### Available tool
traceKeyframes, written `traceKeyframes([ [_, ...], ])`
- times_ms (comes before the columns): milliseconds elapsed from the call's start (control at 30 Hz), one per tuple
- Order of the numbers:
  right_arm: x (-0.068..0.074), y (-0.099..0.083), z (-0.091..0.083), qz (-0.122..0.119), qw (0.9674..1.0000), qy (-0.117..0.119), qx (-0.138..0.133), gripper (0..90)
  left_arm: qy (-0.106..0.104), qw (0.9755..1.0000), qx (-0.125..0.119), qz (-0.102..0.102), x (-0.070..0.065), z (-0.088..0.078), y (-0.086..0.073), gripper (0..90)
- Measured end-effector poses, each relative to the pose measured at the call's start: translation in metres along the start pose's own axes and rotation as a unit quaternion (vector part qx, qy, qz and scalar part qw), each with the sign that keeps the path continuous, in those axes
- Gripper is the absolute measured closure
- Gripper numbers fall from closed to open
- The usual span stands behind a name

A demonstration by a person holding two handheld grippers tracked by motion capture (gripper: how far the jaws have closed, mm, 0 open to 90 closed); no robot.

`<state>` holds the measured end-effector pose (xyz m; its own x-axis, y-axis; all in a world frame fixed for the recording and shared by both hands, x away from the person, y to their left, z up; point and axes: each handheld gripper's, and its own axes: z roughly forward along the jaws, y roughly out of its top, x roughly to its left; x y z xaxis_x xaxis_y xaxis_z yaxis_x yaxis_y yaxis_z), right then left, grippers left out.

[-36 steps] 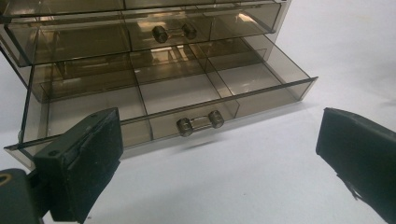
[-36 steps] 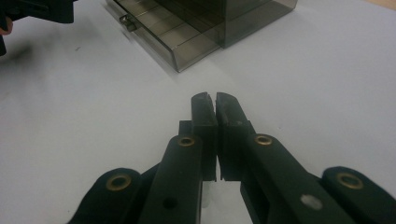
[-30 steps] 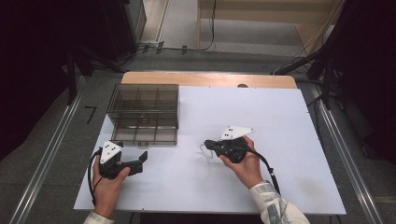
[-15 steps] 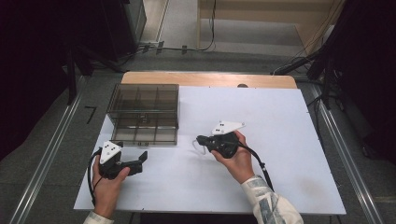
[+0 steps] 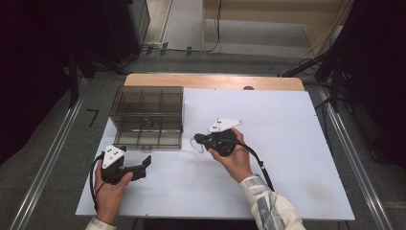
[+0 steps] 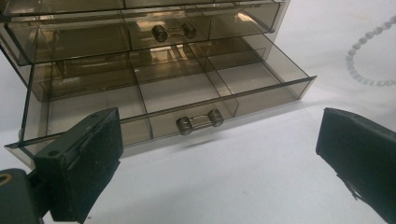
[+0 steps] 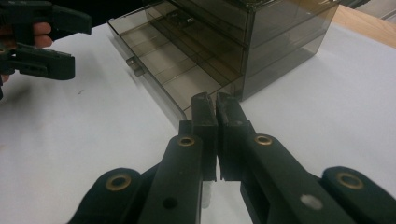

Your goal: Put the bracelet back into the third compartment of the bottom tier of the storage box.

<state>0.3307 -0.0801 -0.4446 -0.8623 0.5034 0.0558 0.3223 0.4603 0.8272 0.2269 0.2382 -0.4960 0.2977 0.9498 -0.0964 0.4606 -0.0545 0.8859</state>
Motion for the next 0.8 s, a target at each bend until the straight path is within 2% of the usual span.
traceKeyframes([
  [800,0.001,0.024,0.028,-0.004,1.0000,0.007,-0.003,85.3,0.000,1.0000,0.002,0.004,0.002,0.000,0.000,1.2],
])
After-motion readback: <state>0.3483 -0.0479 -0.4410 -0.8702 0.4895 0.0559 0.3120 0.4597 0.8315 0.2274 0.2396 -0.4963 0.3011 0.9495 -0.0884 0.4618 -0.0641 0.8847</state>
